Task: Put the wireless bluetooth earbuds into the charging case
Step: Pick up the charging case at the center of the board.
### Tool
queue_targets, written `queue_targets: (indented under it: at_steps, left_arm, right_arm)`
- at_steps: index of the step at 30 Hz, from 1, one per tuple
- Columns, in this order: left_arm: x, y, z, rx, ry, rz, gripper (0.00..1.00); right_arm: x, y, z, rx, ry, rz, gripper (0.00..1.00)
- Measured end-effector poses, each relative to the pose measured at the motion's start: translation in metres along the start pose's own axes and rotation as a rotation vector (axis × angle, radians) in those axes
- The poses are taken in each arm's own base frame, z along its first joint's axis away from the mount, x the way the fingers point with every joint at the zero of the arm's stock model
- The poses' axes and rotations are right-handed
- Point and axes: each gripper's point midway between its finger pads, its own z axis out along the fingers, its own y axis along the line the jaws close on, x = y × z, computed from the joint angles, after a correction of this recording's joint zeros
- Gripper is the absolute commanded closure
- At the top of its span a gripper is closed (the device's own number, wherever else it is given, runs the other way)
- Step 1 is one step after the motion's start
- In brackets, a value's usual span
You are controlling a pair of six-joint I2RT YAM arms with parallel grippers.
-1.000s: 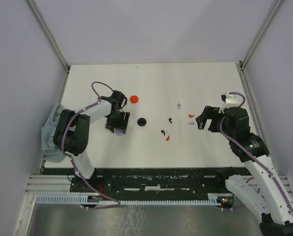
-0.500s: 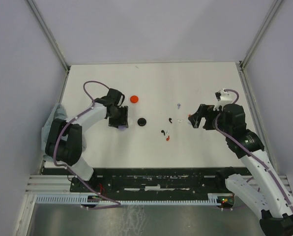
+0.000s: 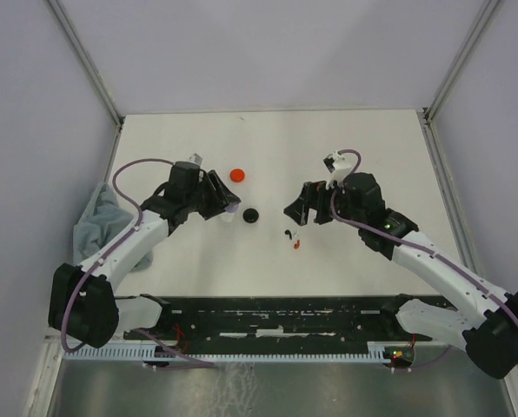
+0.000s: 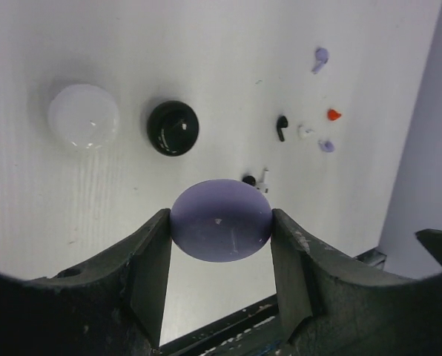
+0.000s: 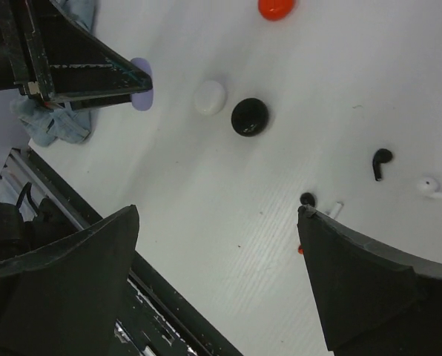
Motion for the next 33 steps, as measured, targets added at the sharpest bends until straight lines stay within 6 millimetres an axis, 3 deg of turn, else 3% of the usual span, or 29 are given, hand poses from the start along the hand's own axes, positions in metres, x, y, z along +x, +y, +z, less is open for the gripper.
queue_targets:
  at_steps: [7,13,23,33]
  left_arm:
    - [0.003,-0.033,-0.012,0.126,-0.056,-0.167,0.48]
    - [0.004,-0.046,-0.02,0.185,-0.092,-0.286,0.48]
    - [-0.001,-0.064,-0.027,0.267,-0.123,-0.4,0.49]
    - [0.005,-0.071,-0.028,0.287,-0.102,-0.44,0.49]
  right_arm:
    - [0.007,0.054,0.04,-0.153,-0.059,-0.093,0.11]
    - [0.015,0.081,0.068,-0.203,-0.116,-0.169,0.15]
    - [0.009,0.089,0.097,-0.204,-0.216,-0.206,0.32]
    - [0.002,0.092,0.107,-0.211,-0.271,-0.211,0.47]
